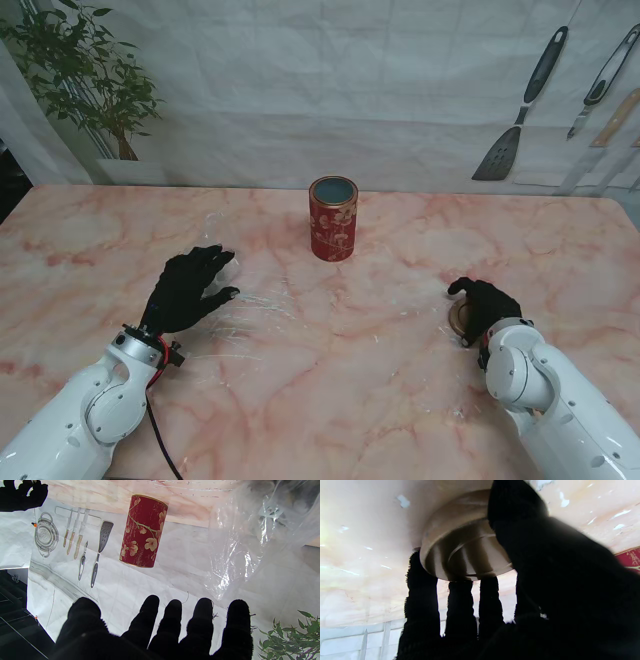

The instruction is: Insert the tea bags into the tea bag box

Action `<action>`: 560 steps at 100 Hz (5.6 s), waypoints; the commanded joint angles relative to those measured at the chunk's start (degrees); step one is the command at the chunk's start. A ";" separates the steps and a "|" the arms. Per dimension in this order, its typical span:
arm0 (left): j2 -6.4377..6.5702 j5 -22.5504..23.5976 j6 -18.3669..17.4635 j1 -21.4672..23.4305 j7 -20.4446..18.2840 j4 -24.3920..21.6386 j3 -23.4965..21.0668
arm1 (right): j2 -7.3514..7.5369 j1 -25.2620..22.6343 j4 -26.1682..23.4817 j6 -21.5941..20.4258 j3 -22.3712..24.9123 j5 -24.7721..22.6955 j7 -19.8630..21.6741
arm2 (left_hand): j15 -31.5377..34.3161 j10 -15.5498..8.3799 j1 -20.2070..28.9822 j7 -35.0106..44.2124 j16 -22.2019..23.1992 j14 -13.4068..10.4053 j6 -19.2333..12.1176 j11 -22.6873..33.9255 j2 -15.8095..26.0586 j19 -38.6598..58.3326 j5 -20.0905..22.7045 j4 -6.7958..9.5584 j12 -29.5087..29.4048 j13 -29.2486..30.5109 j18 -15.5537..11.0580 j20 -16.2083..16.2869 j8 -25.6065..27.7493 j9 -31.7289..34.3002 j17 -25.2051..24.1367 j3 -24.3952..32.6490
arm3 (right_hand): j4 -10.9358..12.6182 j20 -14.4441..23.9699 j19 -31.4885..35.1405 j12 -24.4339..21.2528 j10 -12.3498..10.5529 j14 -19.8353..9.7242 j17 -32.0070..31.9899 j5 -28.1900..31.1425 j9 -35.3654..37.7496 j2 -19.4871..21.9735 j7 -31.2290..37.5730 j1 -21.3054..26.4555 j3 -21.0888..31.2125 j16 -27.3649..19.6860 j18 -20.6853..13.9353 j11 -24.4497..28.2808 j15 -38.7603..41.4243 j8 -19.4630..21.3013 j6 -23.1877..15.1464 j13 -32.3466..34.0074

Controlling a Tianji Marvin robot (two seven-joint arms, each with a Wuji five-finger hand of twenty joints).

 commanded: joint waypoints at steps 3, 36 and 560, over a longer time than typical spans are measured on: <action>-0.17 -0.28 -0.24 -0.05 -0.64 -0.15 -0.02 | 0.85 -0.43 -1.01 0.24 -0.21 -1.36 5.31 | 0.07 -0.94 0.49 0.50 0.82 -0.37 -0.69 0.26 0.45 1.20 -0.73 -1.88 -0.63 0.62 -0.22 0.74 0.33 0.51 -0.14 -0.53 | 11.98 4.13 45.39 1.94 1.34 -4.50 2.42 -0.40 -1.23 12.85 -1.24 10.33 23.34 5.19 -6.39 3.04 53.77 -0.27 0.64 9.22; -0.23 -0.47 -0.34 0.04 -0.49 -0.08 -0.11 | 2.17 -0.29 -1.46 -0.09 -1.43 -3.83 12.24 | 0.23 -0.91 0.72 0.53 0.89 -0.36 -0.75 0.38 0.35 1.39 -0.69 -1.88 -0.58 0.83 -0.30 0.82 0.37 0.59 0.08 -0.51 | 16.29 8.52 41.03 2.55 1.19 -2.60 -1.35 -3.34 -5.18 17.52 -4.16 4.70 13.97 6.80 -10.83 1.41 53.32 -2.05 2.45 2.84; 0.22 1.24 2.64 -1.24 -1.28 -0.51 2.21 | -9.70 10.18 5.84 -0.36 -2.37 31.58 -23.44 | 2.65 1.35 3.37 0.77 1.73 -0.25 0.38 1.71 0.09 9.42 0.73 -1.92 -0.28 3.37 0.46 4.44 0.97 0.82 5.90 -0.59 | 13.35 22.77 36.95 13.45 3.94 5.83 22.45 42.15 28.73 21.08 1.83 7.13 14.92 4.51 -7.32 7.26 43.62 -2.50 11.55 24.36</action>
